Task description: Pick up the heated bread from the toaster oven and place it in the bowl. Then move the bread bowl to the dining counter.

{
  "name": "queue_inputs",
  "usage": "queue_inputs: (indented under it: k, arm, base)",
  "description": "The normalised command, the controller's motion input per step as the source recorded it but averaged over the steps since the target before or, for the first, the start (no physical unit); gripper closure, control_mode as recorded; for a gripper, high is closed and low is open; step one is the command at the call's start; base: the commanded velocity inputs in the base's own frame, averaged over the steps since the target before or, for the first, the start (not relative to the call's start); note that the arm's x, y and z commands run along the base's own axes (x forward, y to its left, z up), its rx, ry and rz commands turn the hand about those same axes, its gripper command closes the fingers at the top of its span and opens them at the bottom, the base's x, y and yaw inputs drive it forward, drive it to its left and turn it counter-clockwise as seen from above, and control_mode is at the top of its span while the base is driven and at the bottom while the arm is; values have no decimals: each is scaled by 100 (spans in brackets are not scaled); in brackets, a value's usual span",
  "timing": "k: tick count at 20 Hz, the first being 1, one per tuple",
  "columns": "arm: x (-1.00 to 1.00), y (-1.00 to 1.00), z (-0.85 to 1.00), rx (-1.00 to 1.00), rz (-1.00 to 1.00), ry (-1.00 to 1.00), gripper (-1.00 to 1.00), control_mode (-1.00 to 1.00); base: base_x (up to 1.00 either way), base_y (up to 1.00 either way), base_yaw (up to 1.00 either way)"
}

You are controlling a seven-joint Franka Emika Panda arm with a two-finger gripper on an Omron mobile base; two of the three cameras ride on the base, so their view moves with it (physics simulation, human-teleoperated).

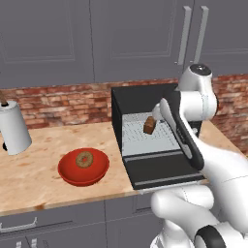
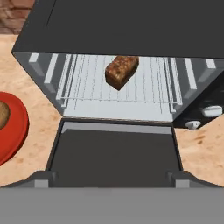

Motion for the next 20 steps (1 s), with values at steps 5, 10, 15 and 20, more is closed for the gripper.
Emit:
queue_inputs:
  k: [5,10,15,20]
  arm:
    - [0,0,-44,0,0,-15,-100,-100]
    - [5,-2,-28,0,0,0,-100,-100]
    - [33,-20,-11,0,0,0,-100,-100]
    - [31,-16,-27,0,0,0,-100,-100]
  base:
    - [0,0,0]
    - [0,0,0]
    - [0,0,0]
    - [0,0,0]
